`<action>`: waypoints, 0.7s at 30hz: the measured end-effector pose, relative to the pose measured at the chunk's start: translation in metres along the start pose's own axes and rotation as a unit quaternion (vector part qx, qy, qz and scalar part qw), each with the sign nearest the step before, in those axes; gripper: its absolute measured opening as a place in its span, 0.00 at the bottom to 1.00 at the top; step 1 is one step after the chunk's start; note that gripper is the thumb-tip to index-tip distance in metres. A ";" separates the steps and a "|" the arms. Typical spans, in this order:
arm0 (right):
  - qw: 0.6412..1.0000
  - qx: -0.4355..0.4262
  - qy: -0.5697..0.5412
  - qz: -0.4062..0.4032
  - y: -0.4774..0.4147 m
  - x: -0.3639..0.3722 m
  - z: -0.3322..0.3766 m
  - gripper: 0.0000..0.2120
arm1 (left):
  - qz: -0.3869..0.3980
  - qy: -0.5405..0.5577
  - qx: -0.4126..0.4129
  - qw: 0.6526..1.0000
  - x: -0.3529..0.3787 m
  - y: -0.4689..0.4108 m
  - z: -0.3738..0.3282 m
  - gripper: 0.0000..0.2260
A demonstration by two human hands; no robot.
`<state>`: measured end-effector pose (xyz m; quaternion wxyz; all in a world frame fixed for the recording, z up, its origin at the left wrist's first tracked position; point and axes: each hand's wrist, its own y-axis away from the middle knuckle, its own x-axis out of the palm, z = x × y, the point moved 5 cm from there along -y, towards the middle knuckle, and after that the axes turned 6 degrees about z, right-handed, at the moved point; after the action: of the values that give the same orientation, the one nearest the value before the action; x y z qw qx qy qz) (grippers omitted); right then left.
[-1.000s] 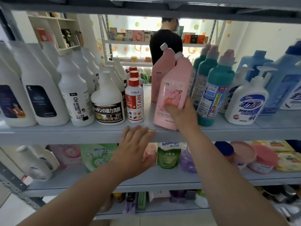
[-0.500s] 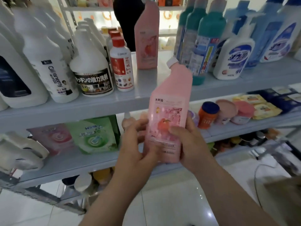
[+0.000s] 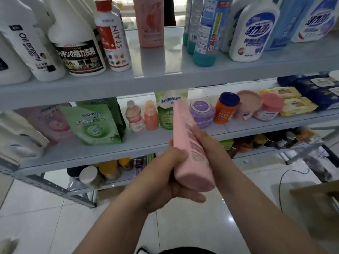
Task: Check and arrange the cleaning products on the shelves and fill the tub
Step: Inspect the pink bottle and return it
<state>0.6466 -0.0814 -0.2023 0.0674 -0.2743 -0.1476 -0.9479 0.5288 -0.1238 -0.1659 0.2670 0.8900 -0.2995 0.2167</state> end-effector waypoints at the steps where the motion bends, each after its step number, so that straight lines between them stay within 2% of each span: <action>1: 1.000 0.013 -0.012 -0.016 0.005 -0.010 -0.001 0.33 | -0.007 0.028 -0.008 1.000 0.005 -0.003 0.005 0.25; 3: 0.998 0.036 -0.027 -0.041 0.011 -0.028 -0.001 0.28 | -0.032 0.045 -0.013 0.998 0.014 -0.011 0.015 0.18; 6: 0.995 0.043 -0.037 -0.077 0.019 -0.053 0.005 0.26 | -0.061 0.041 -0.021 0.997 0.028 -0.025 0.027 0.18; 9: 0.993 0.007 -0.019 -0.114 0.027 -0.080 0.017 0.15 | -0.104 0.002 -0.019 0.994 0.037 -0.038 0.040 0.15; 10: 0.993 -0.016 -0.024 -0.114 0.031 -0.086 0.022 0.14 | -0.124 -0.026 -0.010 0.992 0.039 -0.042 0.044 0.15; 13: 0.990 -0.075 -0.082 -0.085 0.041 -0.098 0.031 0.20 | -0.208 -0.126 0.030 0.969 0.042 -0.051 0.052 0.13; 15: 0.990 -0.069 -0.124 -0.024 0.046 -0.099 0.033 0.23 | -0.252 -0.161 0.040 0.953 0.046 -0.053 0.059 0.13; 17: 0.991 -0.043 -0.127 0.029 0.050 -0.097 0.032 0.28 | -0.238 -0.071 0.024 0.968 0.054 -0.055 0.070 0.14; 19: 0.990 -0.036 -0.111 0.076 0.055 -0.097 0.027 0.32 | -0.176 0.051 -0.012 0.983 0.069 -0.057 0.081 0.16; 21: 0.992 -0.024 -0.093 0.087 0.059 -0.099 0.022 0.33 | -0.109 0.060 -0.040 0.991 0.080 -0.059 0.088 0.21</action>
<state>0.7527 -0.1260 -0.2236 0.1290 -0.3746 -0.1064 -0.9120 0.6450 -0.1708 -0.2100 0.3425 0.8912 -0.1922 0.2270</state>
